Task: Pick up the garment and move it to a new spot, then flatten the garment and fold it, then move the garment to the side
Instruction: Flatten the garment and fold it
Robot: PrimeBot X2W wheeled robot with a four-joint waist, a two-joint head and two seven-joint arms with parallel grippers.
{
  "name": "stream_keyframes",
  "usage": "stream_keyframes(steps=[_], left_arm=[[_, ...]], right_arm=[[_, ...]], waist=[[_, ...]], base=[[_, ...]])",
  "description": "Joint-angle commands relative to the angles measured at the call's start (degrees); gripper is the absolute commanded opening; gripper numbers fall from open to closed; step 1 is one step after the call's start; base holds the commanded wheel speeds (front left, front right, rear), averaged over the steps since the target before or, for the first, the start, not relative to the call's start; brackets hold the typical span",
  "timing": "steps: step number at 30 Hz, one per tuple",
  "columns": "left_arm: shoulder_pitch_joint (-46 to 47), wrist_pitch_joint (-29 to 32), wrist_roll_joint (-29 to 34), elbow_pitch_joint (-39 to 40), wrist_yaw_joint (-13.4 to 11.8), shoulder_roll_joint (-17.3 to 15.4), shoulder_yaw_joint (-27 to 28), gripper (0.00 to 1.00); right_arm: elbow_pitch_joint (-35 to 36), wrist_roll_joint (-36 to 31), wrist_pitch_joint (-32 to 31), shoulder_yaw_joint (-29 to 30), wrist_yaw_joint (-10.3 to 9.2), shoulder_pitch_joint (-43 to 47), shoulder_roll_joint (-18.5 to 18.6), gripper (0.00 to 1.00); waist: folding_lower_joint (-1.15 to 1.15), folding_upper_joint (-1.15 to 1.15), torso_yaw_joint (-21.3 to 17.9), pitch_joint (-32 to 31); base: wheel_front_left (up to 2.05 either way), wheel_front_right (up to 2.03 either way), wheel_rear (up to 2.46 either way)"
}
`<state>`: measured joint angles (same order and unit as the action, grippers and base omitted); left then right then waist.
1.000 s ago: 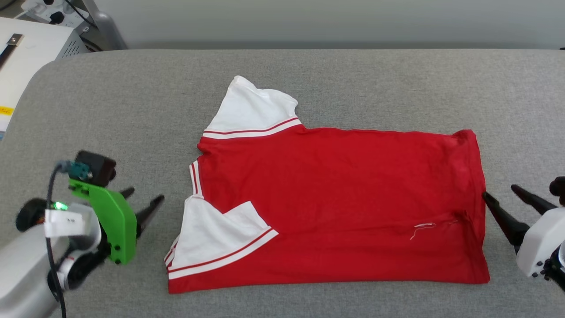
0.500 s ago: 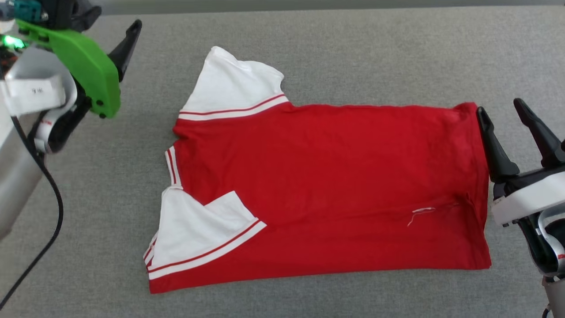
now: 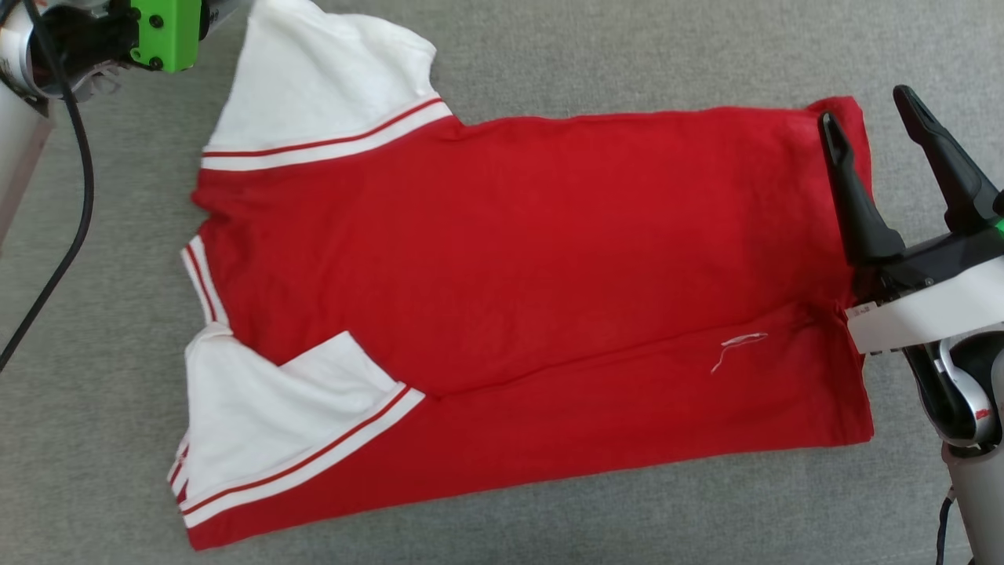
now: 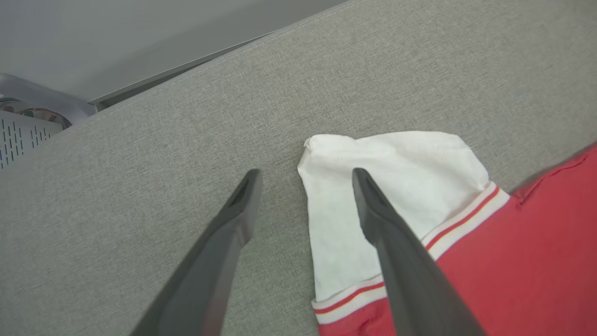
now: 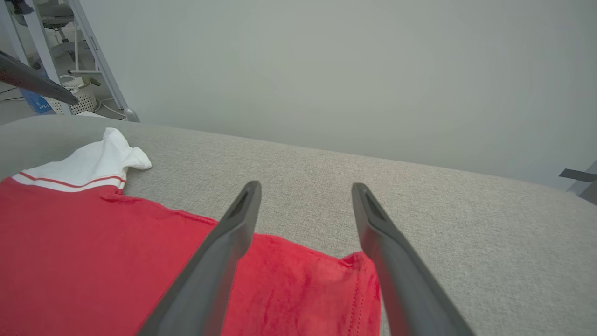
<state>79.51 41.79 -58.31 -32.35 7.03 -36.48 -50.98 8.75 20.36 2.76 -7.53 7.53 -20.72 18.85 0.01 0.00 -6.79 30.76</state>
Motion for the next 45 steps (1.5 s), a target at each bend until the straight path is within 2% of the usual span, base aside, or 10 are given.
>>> stream_keyframes(steps=[1,11,12,13,18,24,28,36,40,45], left_arm=[[1.34,0.79,0.02,-0.92,0.26,0.53,-0.71,1.0],[-0.89,3.35,-0.73,-7.31,0.44,1.63,-5.62,1.0],[-1.23,3.47,-1.2,-7.34,0.44,1.63,-5.94,0.35],[-1.65,3.57,-1.81,-7.2,0.44,1.62,-6.35,0.0],[-1.85,0.13,-2.07,-5.8,0.45,0.97,-8.13,0.0],[-2.42,-8.5,-1.81,-3.01,0.45,0.59,-9.76,0.0],[-4.53,-14.53,-1.97,0.07,0.46,0.2,-11.28,0.0],[-7.3,-22.51,-1.13,6.28,0.46,-0.82,-13.86,0.0],[-7.33,-24.29,0.41,8.05,0.46,-0.93,-14.67,0.0],[-6.66,-25.54,1.79,9.72,0.19,-0.42,-14.92,0.0]], right_arm=[[0.24,-0.03,-0.01,-0.13,-0.04,-1.28,-0.12,1.0],[-1.65,0.3,1.07,-0.92,-0.04,-2.68,-0.45,1.0],[-1.86,0.38,1.1,-0.86,-0.04,-2.78,-0.35,1.0],[-2.09,0.45,1.12,-0.75,-0.04,-2.9,-0.25,1.0],[-2.62,0.63,1.25,0.36,-0.04,-3.95,1.02,1.0],[-3.55,1.43,-2.13,1.91,-0.04,-7.98,5.88,1.0],[-5.75,4.63,-11.08,-0.75,-0.04,-10.97,11.27,1.0],[-13.2,16.97,-33.75,-9.97,-0.04,-17.39,21.65,1.0],[-17.0,20.74,-41.5,-13.72,-0.04,-20.12,23.14,1.0],[-22.46,20.47,-44.72,-16.45,-0.04,-24.17,22.09,1.0]], waist=[[-0.01,0.0,-3.28,4.59],[-0.01,0.0,-4.32,6.37],[-0.01,0.0,-4.26,6.28],[-0.01,0.0,-4.13,6.06],[-0.01,0.0,-2.72,3.92],[-0.01,0.0,0.12,-0.74],[-0.01,0.0,2.1,-3.67],[-0.01,0.0,5.87,-6.16],[-0.01,0.0,7.54,-5.43],[-0.01,0.0,9.3,-3.26]], base=[[0.0,0.0,0.0],[0.0,0.0,0.0],[0.0,0.0,0.0],[0.0,0.0,0.0],[0.0,0.0,0.0],[0.0,0.0,0.0],[0.0,0.0,0.0],[0.0,0.0,0.0],[0.0,0.0,0.0],[0.0,0.0,0.0]])
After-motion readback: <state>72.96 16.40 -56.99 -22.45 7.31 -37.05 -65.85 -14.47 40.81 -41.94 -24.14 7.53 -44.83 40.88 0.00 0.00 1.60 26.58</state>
